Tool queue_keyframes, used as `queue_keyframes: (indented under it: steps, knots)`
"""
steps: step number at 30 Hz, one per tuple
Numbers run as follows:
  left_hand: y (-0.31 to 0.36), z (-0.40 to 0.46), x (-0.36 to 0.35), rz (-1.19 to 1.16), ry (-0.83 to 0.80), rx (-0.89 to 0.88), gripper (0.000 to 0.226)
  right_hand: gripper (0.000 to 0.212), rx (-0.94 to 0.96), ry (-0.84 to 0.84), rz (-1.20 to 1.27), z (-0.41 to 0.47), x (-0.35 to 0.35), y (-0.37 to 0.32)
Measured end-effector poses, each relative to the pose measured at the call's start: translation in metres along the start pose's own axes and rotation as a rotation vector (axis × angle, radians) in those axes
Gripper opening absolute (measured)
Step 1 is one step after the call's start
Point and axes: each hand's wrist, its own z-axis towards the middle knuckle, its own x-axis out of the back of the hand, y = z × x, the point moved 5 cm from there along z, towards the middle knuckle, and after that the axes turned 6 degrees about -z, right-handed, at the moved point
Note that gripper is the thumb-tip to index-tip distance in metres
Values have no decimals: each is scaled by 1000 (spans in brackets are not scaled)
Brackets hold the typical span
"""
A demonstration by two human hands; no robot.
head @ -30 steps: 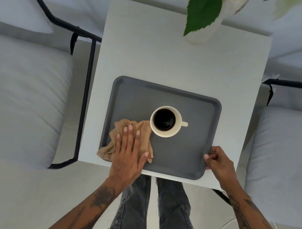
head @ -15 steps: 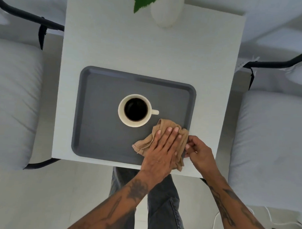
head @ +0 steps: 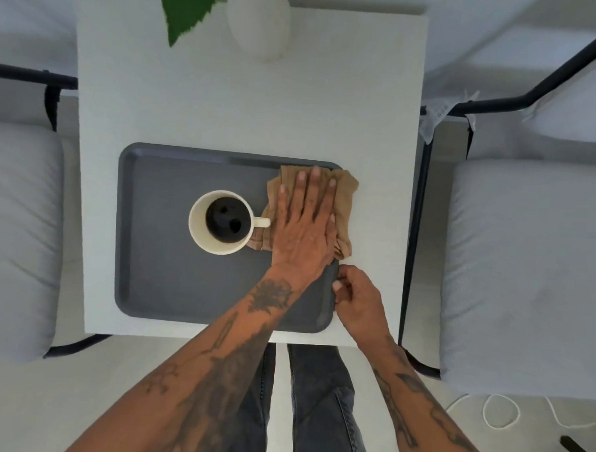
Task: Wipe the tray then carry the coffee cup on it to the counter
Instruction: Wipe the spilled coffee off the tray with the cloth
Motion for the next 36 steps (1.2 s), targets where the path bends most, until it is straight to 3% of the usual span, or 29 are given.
queue_keyframes:
  steps: [8,15,23,30,36]
  knots:
    - [-6,-45,0,-52,-90,-148,55,9,-42,38,-40,3,-1,-1]
    - [-33,-134,-20,-15,-180,-229,52,24,-60,98,-87,0,-7,-14]
    - [-111,-185,7,-4,-61,104,53,56,-191,225,-166,-6,-27,-17]
    - [-186,-197,41,30,-35,353,64,58,-218,238,-234,-4,-29,-17]
    - [-199,-177,64,92,4,356,68,53,-230,260,-280,-3,-28,-17]
